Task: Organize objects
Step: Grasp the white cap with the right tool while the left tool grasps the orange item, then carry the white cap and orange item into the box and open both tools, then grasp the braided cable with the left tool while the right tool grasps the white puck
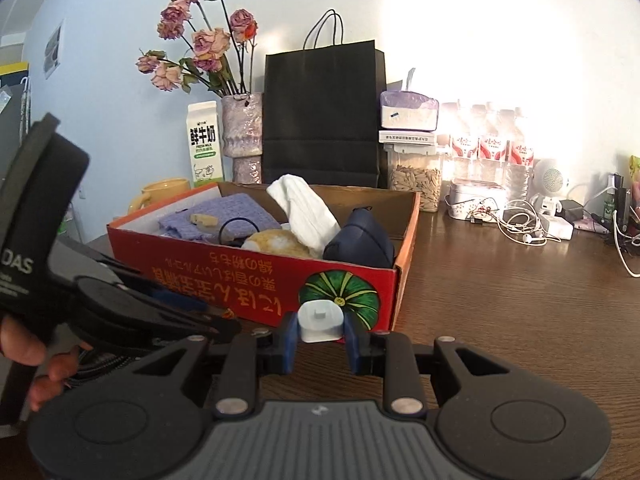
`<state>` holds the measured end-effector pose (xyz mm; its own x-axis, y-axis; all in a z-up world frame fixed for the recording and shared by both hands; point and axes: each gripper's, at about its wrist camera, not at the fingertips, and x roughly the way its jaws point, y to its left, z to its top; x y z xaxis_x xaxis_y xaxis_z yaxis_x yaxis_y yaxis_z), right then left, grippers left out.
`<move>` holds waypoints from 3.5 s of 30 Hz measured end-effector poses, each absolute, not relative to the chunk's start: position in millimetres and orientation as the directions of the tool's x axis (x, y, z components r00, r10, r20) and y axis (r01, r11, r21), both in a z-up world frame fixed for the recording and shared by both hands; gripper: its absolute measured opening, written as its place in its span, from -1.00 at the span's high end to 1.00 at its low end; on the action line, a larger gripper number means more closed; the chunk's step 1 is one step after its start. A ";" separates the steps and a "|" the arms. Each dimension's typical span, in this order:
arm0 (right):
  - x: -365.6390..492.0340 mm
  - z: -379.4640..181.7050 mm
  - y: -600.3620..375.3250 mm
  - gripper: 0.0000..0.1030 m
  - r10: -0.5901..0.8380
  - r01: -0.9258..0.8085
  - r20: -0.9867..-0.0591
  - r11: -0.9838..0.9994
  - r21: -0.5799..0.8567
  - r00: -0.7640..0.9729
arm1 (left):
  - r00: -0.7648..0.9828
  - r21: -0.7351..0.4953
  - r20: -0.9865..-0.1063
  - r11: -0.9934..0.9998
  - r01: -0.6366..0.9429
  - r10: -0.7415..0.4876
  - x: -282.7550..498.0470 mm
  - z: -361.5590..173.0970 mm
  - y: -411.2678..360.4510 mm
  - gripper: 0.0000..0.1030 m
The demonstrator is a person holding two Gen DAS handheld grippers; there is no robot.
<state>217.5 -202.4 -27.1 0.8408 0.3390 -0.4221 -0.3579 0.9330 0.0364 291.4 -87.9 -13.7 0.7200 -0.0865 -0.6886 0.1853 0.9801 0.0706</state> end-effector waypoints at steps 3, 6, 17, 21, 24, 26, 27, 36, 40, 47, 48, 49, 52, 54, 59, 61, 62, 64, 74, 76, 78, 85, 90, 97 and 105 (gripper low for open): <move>216.5 -26.3 -202.3 0.54 0.342 -0.360 -0.418 0.932 0.038 0.842 | 0.723 0.070 -0.685 0.980 0.186 -0.088 290.1 -13.9 -88.7 0.72; 216.1 -26.3 -202.1 0.54 0.342 -0.361 -0.417 0.932 0.036 0.842 | 0.724 0.053 -0.683 0.982 0.181 -0.097 287.3 -13.3 -86.6 0.73; 206.1 -20.1 -186.7 0.54 0.354 -0.380 -0.394 0.925 0.013 0.848 | 0.794 0.010 -0.589 0.982 0.190 -0.148 251.3 18.3 -65.8 0.73; 204.0 -9.6 -172.9 0.54 0.370 -0.395 -0.366 0.919 0.009 0.854 | 0.828 -0.009 -0.540 0.985 0.174 -0.151 244.3 35.5 -49.4 0.73; 207.5 -0.6 -159.6 0.54 0.383 -0.409 -0.350 0.912 -0.001 0.855 | 0.850 -0.018 -0.507 0.987 0.157 -0.144 243.2 47.4 -35.2 0.73; 210.8 5.3 -150.8 0.54 0.389 -0.416 -0.337 0.909 -0.009 0.857 | 0.860 -0.027 -0.490 0.989 0.148 -0.142 245.6 53.2 -26.7 0.73; 213.5 8.2 -146.2 0.54 0.390 -0.418 -0.334 0.908 -0.016 0.858 | 0.864 -0.031 -0.483 0.989 0.143 -0.140 248.0 55.7 -22.9 0.73; 255.4 24.5 -114.4 0.54 0.379 -0.413 -0.331 0.910 -0.039 0.865 | 0.885 -0.078 -0.445 0.991 0.112 -0.135 278.9 64.6 4.9 0.73; 276.4 24.6 -103.2 0.54 0.378 -0.416 -0.339 0.908 -0.044 0.861 | 0.884 -0.085 -0.449 0.991 0.101 -0.128 299.7 61.5 14.2 0.73; 313.0 17.6 -89.7 0.53 0.386 -0.430 -0.365 0.901 -0.046 0.847 | 0.871 -0.082 -0.477 0.993 0.090 -0.118 337.4 50.8 22.8 0.72; 317.4 15.1 -89.2 0.53 0.384 -0.430 -0.373 0.901 -0.045 0.844 | 0.868 -0.078 -0.482 0.993 0.091 -0.117 341.9 48.5 22.9 0.72; 321.6 12.6 -89.5 0.53 0.382 -0.428 -0.381 0.903 -0.040 0.842 | 0.865 -0.076 -0.488 0.993 0.094 -0.119 346.2 46.6 22.8 0.63; 330.2 5.1 -94.3 0.15 0.388 -0.426 -0.402 0.905 -0.005 0.829 | 0.865 -0.066 -0.492 0.995 0.078 -0.100 352.8 42.9 23.7 -0.54; 330.9 2.0 -97.0 -0.40 0.395 -0.430 -0.407 0.903 0.007 0.824 | 0.882 -0.042 -0.468 0.999 0.035 -0.051 350.8 42.7 24.9 -0.95; 326.7 2.5 -96.7 -0.76 0.396 -0.432 -0.399 0.902 0.001 0.827 | 0.884 -0.040 -0.468 0.999 -0.010 -0.010 347.8 45.5 32.1 -1.00; 323.4 4.2 -96.3 -0.93 0.394 -0.430 -0.393 0.903 -0.003 0.831 | 0.883 -0.038 -0.469 0.999 -0.022 0.001 343.3 46.8 34.2 -1.00; 320.8 5.2 -96.2 -0.94 0.395 -0.430 -0.389 0.903 -0.006 0.832 | 0.883 -0.039 -0.470 0.999 -0.024 0.003 340.3 47.7 35.1 -1.00; 313.9 7.7 -97.8 -0.95 0.397 -0.432 -0.382 0.902 -0.005 0.834 | 0.883 -0.038 -0.470 0.999 -0.023 0.002 332.3 50.0 36.6 -1.00; 260.5 7.6 -123.6 -1.00 0.385 -0.428 -0.382 0.903 -0.030 0.840 | 0.858 -0.001 -0.512 1.000 0.031 -0.027 269.9 49.1 33.8 -1.00; 248.9 5.5 -131.5 -1.00 0.374 -0.422 -0.386 0.906 -0.043 0.843 | 0.843 0.003 -0.535 0.998 0.065 -0.053 256.0 44.5 30.1 -1.00; 240.5 1.6 -139.6 -1.00 0.360 -0.412 -0.398 0.910 -0.052 0.844 | 0.824 0.001 -0.558 0.993 0.115 -0.095 242.4 39.1 23.6 -1.00; 225.6 -13.4 -161.6 -1.00 0.332 -0.388 -0.443 0.921 -0.039 0.833 | 0.747 0.029 -0.632 0.957 0.289 -0.207 210.9 16.4 -8.4 -1.00; 218.6 -18.5 -166.2 -1.00 0.335 -0.393 -0.456 0.919 -0.036 0.824 | 0.712 0.036 -0.675 0.956 0.293 -0.193 213.5 2.1 -14.3 -1.00; 219.3 -24.6 -164.7 -1.00 0.354 -0.416 -0.482 0.909 -0.023 0.801 | 0.674 0.023 -0.719 0.963 0.270 -0.171 227.5 -20.3 -11.9 -1.00; 220.3 -34.8 -155.5 -1.00 0.385 -0.483 -0.527 0.874 -0.057 0.758 | 0.696 0.013 -0.687 0.954 0.300 -0.210 222.9 -15.7 -4.1 -0.64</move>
